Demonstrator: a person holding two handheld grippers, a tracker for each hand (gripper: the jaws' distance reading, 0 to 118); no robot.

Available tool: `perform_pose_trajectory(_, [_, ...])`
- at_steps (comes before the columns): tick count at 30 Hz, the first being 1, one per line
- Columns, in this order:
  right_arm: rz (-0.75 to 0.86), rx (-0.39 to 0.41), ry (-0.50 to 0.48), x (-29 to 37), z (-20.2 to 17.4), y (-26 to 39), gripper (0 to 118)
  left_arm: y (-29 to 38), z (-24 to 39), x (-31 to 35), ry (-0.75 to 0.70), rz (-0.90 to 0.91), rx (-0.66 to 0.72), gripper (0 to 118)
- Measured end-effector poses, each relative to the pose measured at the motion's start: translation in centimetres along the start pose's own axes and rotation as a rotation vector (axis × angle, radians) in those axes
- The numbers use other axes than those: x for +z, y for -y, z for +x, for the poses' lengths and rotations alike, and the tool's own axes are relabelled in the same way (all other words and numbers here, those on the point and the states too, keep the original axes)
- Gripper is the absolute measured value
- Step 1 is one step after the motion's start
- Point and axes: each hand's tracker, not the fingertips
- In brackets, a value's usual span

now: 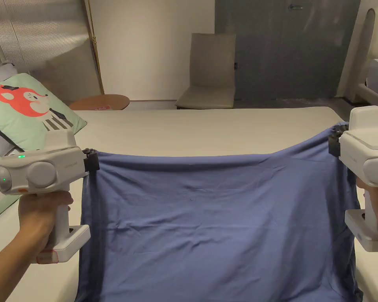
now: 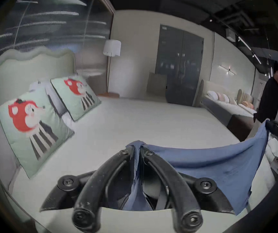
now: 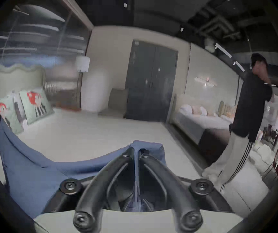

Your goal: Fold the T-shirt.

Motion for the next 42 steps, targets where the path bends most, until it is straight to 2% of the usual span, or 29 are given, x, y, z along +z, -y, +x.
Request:
perform_pose_trajectory(5, [0.164,-0.008,0.018,-0.8,0.1,-7.1,3,-7.6,1.2,1.2,-0.035,0.176,-0.005,2])
perform_pose_trajectory(9, [0.231,-0.052,0.025,-2.0,0.7,-11.7,3,-12.7,2.0,1.5,-0.042,0.241,-0.012,2])
perform_pose_trajectory(11, [0.262,-0.043,0.035,-2.7,0.9,-13.9,3,-15.0,2.6,1.3,-0.052,0.284,-0.016,2])
perform_pose_trajectory(14, [0.313,-0.05,0.047,-3.8,1.2,-16.4,3,-17.5,3.3,0.6,-0.062,0.32,-0.027,2])
perform_pose_trajectory(17, [0.357,-0.012,0.066,-4.6,1.2,-18.3,3,-19.3,3.8,-0.6,-0.081,0.347,-0.052,2])
perform_pose_trajectory(22, [0.369,-0.03,0.06,-6.4,1.3,-19.6,3,-20.3,4.2,-2.7,-0.099,0.379,-0.072,2])
perform_pose_trajectory(30, [0.297,-0.032,0.034,-10.2,1.4,-15.2,3,-16.3,3.5,-8.0,-0.086,0.315,-0.076,2])
perform_pose_trajectory(42, [0.037,-0.073,-0.031,-12.1,-0.5,-0.8,3,-1.7,2.1,-13.9,-0.097,0.06,-0.072,2])
